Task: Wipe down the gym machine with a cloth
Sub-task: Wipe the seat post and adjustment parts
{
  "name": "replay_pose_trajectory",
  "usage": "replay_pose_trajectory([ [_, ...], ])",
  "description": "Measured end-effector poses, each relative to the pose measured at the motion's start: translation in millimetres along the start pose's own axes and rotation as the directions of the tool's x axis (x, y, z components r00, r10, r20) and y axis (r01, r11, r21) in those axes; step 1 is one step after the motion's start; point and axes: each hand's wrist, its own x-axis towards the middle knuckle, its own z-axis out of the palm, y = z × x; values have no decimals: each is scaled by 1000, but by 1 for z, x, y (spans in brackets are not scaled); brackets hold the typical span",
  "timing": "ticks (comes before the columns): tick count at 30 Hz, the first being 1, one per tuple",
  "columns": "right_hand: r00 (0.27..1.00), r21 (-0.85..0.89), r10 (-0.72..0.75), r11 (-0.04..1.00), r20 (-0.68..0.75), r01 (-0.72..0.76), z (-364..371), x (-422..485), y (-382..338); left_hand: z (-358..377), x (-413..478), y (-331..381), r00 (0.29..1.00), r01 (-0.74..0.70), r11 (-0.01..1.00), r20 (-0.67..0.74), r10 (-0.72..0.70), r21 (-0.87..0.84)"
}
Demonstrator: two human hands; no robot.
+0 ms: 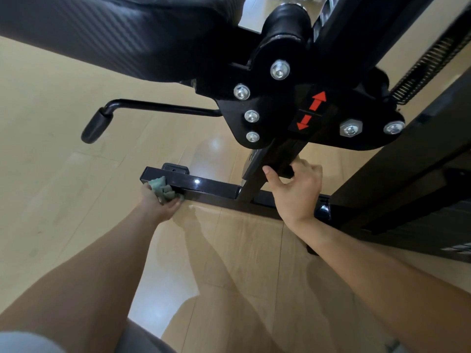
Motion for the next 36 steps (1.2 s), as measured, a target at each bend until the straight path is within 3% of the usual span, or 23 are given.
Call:
replay_pose_trajectory([
  [3,1000,7,-12,1000,-1,12,1,0,1,8,-3,-8,997,69,997,41,-67,-27],
  [9,1000,-17,7,1000,1,-7,2,0,1,7,4,-22,961,225,971,142,-235,86],
  [14,1000,4,2,1000,9,-2,2,0,2,7,1,-17,997,79,995,32,-77,-62],
  [17,1000,7,-3,1000,10,3,2,1,2,6,0,-15,998,48,996,39,-46,-72],
  [21,1000,-10,-17,1000,-1,17,2,1,3,18,-12,-31,990,125,990,53,-128,58],
  [28,998,29,-26,999,63,24,-2,3,6,56,-55,-81,932,232,923,201,-301,307],
  [32,977,41,-42,999,207,35,-13,10,15,68,-82,-94,890,217,854,264,-372,472],
  [36,911,104,-67,994,406,27,-31,10,30,74,-106,-96,890,144,775,263,-374,616],
])
